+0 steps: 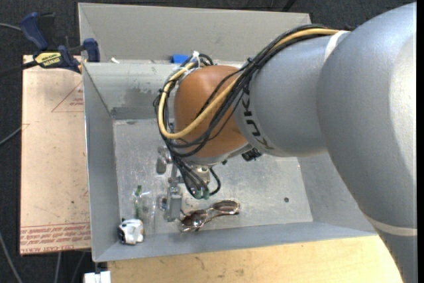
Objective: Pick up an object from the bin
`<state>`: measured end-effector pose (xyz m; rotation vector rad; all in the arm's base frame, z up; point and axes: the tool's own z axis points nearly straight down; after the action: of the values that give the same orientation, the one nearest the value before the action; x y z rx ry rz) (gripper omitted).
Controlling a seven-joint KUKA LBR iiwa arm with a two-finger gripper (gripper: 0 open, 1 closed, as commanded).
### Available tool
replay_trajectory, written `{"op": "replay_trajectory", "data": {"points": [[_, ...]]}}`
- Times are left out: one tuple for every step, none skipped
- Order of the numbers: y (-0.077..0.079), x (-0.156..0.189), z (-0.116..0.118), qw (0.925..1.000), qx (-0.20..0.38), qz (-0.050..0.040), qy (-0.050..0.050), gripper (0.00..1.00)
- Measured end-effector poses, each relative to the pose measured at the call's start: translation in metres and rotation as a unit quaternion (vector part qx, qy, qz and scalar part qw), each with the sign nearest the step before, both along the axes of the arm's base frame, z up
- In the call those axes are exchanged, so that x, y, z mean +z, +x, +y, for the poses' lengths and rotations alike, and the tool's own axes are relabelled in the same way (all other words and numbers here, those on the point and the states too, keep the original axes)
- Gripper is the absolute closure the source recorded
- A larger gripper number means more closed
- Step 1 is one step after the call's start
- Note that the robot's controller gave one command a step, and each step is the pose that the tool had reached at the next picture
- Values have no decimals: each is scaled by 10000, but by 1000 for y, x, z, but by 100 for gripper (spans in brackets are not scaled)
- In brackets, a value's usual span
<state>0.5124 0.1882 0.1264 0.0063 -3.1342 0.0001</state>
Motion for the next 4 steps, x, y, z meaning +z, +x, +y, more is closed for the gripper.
{"op": "replay_trajectory", "data": {"points": [[2,5,-1,10000,-19,-35,9,0],[-9,-37,-20,9989,468,-46,8,0],[-15,-37,-24,9958,918,-29,6,0],[-23,-28,-45,9999,135,-32,5,0]]}}
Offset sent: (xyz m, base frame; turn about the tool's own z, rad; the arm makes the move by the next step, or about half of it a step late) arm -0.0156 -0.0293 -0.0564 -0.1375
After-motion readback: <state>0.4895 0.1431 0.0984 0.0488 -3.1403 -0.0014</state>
